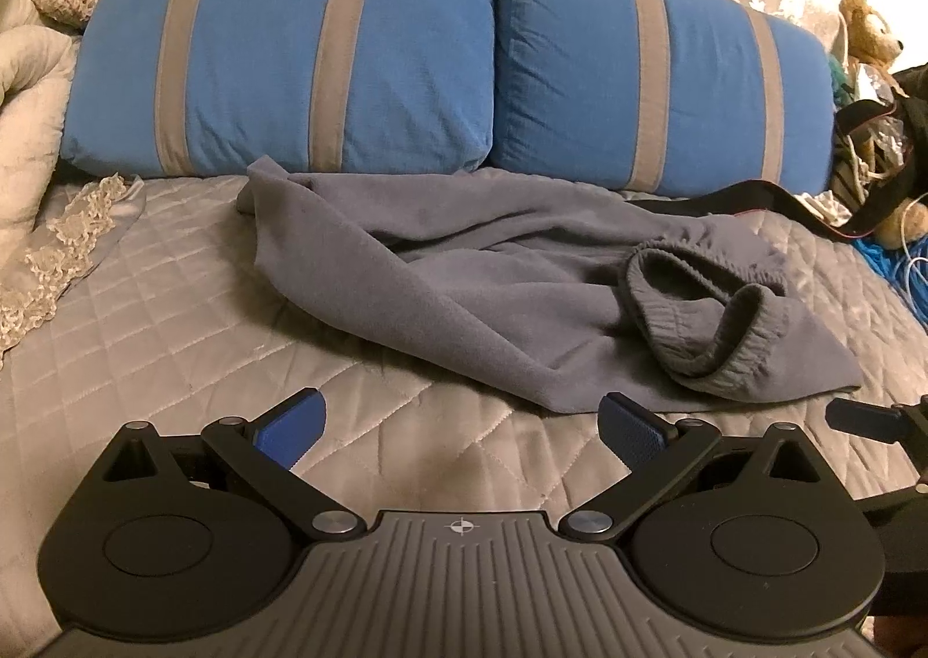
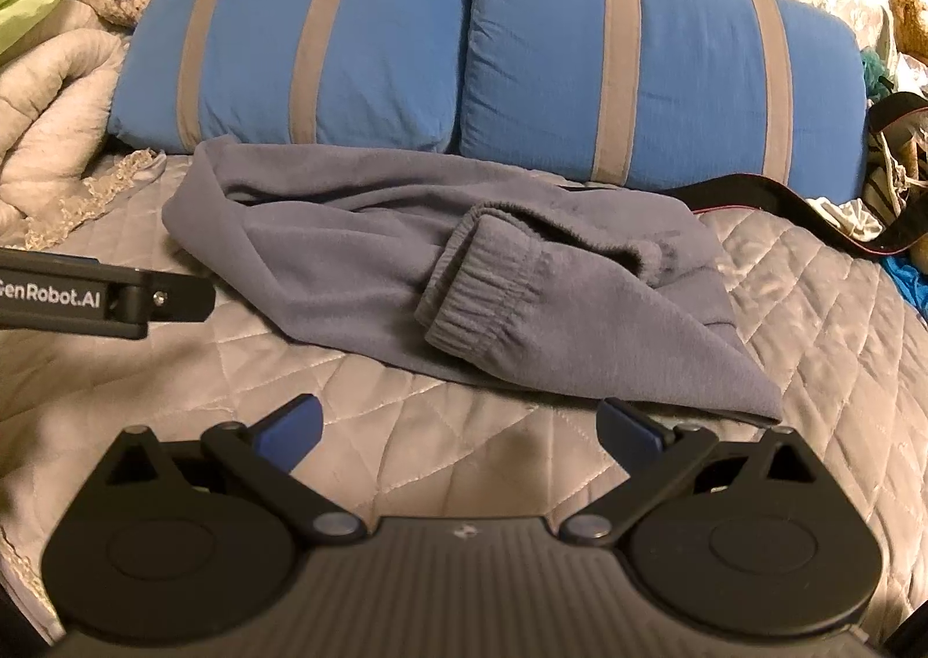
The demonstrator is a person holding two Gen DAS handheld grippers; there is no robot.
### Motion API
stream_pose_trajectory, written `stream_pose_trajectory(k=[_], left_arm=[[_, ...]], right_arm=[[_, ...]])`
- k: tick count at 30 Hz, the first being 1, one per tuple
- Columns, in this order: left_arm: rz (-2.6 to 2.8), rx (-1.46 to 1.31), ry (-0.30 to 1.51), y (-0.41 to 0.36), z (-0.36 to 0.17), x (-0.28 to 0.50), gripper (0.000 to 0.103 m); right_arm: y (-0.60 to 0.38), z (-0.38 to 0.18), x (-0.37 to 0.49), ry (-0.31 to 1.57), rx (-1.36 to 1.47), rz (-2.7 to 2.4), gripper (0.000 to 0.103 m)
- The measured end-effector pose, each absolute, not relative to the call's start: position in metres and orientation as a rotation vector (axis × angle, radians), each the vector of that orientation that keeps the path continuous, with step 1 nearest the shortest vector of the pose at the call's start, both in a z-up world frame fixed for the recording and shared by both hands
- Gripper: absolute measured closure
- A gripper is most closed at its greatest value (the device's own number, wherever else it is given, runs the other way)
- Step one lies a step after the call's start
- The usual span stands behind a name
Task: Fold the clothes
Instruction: 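Move both tools toward the ribbed cuffs of the grey sweatpants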
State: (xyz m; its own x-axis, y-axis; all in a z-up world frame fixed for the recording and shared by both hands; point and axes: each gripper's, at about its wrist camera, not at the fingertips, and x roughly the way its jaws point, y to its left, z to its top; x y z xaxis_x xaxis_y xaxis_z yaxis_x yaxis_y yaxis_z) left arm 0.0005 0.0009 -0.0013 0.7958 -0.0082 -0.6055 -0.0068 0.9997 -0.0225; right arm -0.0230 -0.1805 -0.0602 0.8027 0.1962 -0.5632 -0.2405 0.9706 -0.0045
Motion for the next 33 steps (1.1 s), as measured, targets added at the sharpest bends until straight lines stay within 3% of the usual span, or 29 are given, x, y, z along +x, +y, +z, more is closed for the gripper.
stream_pose_trajectory(k=[11,21,33], left_arm=[[0.000,-0.014,0.658,0.000,-0.002,0.000,0.001],[0.006,-0.028,0.654,0.003,0.001,0.002,0.001],[-0.004,-0.068,0.605,0.005,0.021,0.009,0.001]], right_arm=[[-0.177,-0.062,-0.024,0.578,-0.084,0.308,0.000],[-0.192,-0.044,-0.020,0.442,-0.138,0.338,0.000],[-0.202,-0.024,0.004,0.380,-0.516,0.580,0.001]])
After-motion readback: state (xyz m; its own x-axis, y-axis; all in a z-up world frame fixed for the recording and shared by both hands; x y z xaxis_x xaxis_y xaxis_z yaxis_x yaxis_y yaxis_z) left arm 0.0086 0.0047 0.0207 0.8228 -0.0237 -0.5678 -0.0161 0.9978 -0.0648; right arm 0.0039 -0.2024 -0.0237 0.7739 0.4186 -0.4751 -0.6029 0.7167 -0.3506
